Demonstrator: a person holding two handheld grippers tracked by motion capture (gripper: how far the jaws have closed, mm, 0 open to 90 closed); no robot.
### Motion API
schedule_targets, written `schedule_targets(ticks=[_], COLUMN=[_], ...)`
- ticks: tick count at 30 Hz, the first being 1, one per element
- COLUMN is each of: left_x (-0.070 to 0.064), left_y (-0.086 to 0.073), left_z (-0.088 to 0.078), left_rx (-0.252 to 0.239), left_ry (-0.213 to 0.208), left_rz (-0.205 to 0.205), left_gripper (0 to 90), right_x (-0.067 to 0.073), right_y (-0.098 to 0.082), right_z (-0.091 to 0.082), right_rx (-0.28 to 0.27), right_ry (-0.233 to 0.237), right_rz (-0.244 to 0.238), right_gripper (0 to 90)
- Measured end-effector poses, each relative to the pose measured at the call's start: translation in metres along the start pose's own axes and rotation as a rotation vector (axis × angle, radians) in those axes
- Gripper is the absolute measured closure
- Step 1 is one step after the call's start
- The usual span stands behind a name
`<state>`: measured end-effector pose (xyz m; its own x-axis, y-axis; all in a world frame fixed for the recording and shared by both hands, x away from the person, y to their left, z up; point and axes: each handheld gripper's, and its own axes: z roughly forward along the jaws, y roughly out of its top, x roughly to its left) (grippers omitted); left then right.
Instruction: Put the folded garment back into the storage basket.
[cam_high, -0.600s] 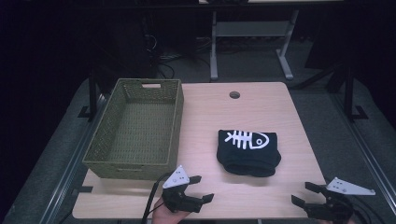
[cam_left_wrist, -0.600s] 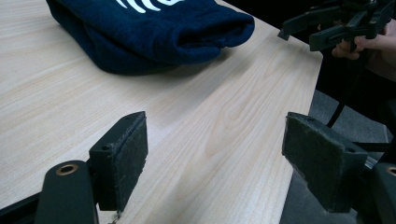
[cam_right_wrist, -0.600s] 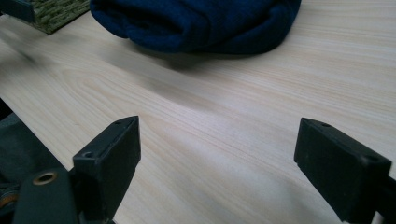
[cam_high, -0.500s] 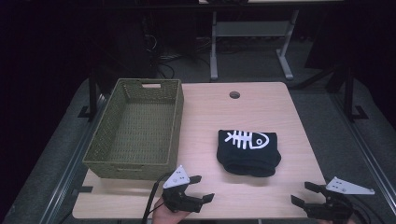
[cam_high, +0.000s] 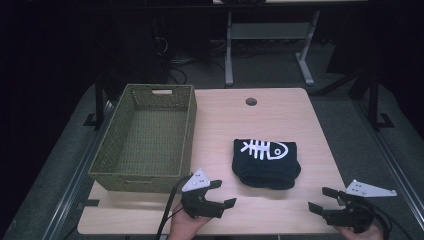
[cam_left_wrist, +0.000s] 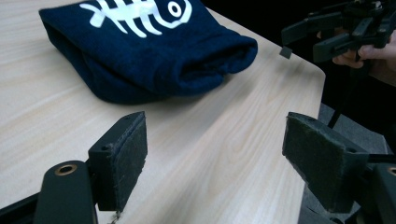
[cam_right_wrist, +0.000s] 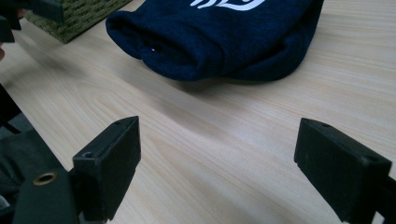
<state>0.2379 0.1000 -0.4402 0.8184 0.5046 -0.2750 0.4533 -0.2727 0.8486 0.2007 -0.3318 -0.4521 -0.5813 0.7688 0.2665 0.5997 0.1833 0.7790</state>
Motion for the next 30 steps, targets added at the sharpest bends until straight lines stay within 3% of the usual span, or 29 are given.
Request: schedule_targets(ticks=[16, 30], left_x=[0.017, 0.024], left_y=[0.025, 0.041], left_z=[0.023, 0.038], left_rx=[0.015, 0.011], left_ry=[0.010, 0.061], left_rz=[-0.030, -0.044], left_gripper=[18.6, 18.4], right_x=[-0.004, -0.004], right_y=[0.031, 0.057], right_z=[0.019, 0.034], right_rx=[0.035, 0.050], right_ry=[0.049, 0.071], right_rz=[-0.038, -0.054], right_gripper=[14.2, 14.2])
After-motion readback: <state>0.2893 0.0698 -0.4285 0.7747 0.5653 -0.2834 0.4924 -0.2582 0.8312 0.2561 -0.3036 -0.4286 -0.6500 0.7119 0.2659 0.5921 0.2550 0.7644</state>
